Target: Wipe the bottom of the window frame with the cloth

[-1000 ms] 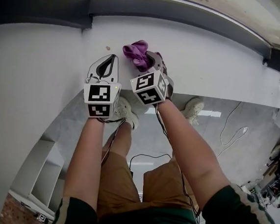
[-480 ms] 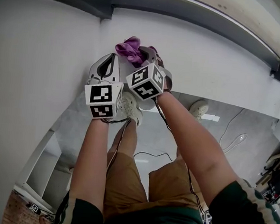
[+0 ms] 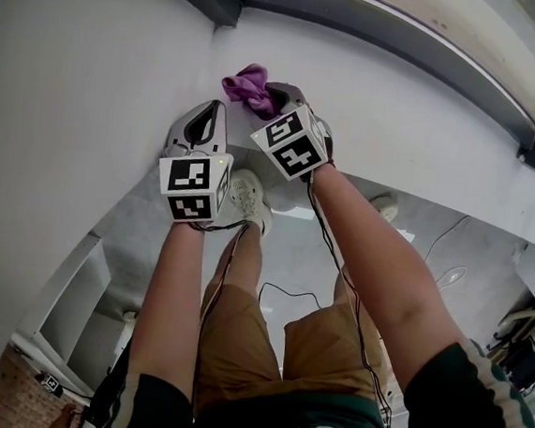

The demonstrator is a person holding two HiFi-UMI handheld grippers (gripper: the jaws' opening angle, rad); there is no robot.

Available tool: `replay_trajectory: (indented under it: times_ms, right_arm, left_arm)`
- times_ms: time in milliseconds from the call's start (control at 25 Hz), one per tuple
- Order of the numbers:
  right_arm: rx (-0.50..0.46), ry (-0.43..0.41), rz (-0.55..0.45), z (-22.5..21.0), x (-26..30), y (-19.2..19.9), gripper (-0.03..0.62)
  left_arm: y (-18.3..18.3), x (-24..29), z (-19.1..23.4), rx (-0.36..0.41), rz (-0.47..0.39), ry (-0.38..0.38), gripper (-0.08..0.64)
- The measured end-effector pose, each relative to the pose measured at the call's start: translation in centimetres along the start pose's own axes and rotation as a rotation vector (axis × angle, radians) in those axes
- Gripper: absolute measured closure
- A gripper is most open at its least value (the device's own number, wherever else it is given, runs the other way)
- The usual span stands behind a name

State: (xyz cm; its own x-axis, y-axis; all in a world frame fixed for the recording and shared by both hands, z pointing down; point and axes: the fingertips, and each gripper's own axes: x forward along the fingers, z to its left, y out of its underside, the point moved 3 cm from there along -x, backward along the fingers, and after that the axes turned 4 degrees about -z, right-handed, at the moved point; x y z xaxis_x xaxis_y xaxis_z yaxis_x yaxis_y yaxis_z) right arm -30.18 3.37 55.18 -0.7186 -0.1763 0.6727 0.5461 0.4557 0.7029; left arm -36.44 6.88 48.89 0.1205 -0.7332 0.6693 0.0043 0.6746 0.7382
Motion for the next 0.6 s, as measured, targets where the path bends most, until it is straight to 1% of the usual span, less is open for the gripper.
replay_trajectory:
  times_ms: [80,160,240,320,360,520,600]
  right_arm:
    - [0.028,-0.027,-0.079,0.4,-2.2,-1.6,0.421]
    - [0.048,-0.041,-0.155,0.3,-5.3,-3.7,0.422]
    - [0.093,-0.040,-0.224,-0.2,-9.0,-5.9,0.422]
    - [0.145,-0.035,-0.288,-0.5,-13.2,-8.0,0.420]
    - [0.154,-0.033,-0.314,-0.5,-15.5,-9.1,0.422]
    - [0.102,-0.027,-0.376,0.8,-24.5,-12.2,0.421]
    - [0.080,-0.003,-0.391,1.0,-29.4,-12.9,0.422]
  left_arm:
    - [-1.1,-0.6,-0.8,0.014,-0.017,0.023,0.555]
    - [-3.0,-1.5,-2.0,0.032,-0.042,0.039,0.555]
    - [-5.6,-2.8,-3.6,0.041,-0.085,0.052,0.555]
    - [-8.5,-4.6,-5.7,0.067,-0.134,0.068,0.555]
    - [-10.1,-5.7,-6.8,0.082,-0.158,0.077,0.555]
    - [-15.6,-10.7,-12.7,0.161,-0.218,0.112,0.555]
    - [-18.2,-13.1,-16.1,0.165,-0.242,0.148,0.555]
